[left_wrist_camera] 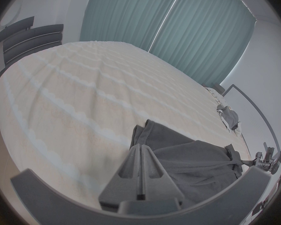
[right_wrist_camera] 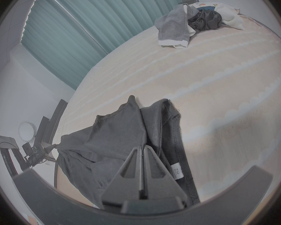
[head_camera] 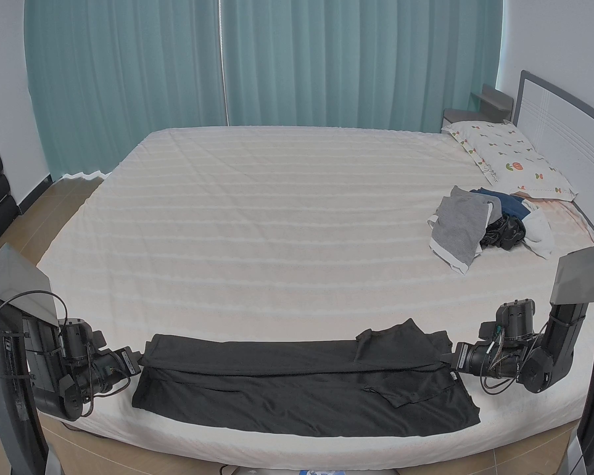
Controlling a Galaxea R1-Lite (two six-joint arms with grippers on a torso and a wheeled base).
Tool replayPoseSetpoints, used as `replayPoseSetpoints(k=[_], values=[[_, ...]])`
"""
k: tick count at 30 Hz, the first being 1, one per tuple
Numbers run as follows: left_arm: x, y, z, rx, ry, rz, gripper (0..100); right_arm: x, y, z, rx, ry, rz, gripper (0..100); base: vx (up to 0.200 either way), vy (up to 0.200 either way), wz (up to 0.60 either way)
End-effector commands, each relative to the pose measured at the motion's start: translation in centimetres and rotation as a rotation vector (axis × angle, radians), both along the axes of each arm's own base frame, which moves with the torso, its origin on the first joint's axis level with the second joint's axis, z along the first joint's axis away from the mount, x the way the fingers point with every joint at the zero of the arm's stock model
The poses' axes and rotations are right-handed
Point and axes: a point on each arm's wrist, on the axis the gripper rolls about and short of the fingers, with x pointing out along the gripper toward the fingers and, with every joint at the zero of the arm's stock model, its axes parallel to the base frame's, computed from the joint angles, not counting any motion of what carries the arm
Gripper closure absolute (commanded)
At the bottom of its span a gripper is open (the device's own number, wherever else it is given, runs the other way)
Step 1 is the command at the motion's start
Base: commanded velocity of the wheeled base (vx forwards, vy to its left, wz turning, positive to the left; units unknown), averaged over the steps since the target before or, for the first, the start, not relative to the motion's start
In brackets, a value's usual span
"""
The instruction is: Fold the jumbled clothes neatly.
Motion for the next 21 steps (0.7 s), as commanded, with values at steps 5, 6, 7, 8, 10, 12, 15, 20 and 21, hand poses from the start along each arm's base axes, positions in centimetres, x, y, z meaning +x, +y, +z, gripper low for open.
replayPoseSetpoints(k=[5, 6, 7, 8, 10, 12, 15, 20, 21], values=[[-1.0, -0.2, -1.6, -0.011, 0.076, -0.002, 100, -0.3, 0.2, -0.9, -0.005, 0.038, 0.006, 100, 0.000, 0.000, 0.00], [-1.0, -0.2, -1.6, -0.011, 0.076, -0.002, 0, -0.3, 0.2, -0.9, -0.005, 0.036, 0.006, 100, 0.000, 0.000, 0.00], [-1.0, -0.2, -1.6, -0.011, 0.076, -0.002, 0, -0.3, 0.2, -1.0, -0.009, 0.037, 0.003, 100, 0.000, 0.000, 0.00], [-1.0, -0.2, -1.6, -0.010, 0.076, 0.000, 0, -0.2, 0.2, -0.9, -0.012, 0.034, 0.000, 100, 0.000, 0.000, 0.00], [-1.0, -0.2, -1.4, -0.008, 0.071, 0.003, 0, -0.1, 0.2, -0.5, -0.001, 0.022, -0.012, 0, 0.000, 0.000, 0.00], [-1.2, -0.1, -1.2, -0.012, 0.068, 0.012, 0, 0.0, -0.1, 0.0, 0.009, 0.007, -0.027, 0, 0.000, 0.000, 0.00], [-1.5, 0.4, -0.2, -0.015, 0.046, 0.030, 0, 0.0, -0.6, 1.1, 0.037, -0.015, -0.064, 0, 0.000, 0.000, 0.00], [-1.5, 1.5, 0.9, -0.013, 0.002, 0.077, 0, 0.0, -1.2, 2.6, 0.063, -0.054, -0.103, 0, 0.000, 0.000, 0.00], [-1.5, 1.8, 1.1, -0.017, -0.008, 0.091, 0, 0.0, -1.3, 2.8, 0.067, -0.061, -0.109, 0, 0.000, 0.000, 0.00]])
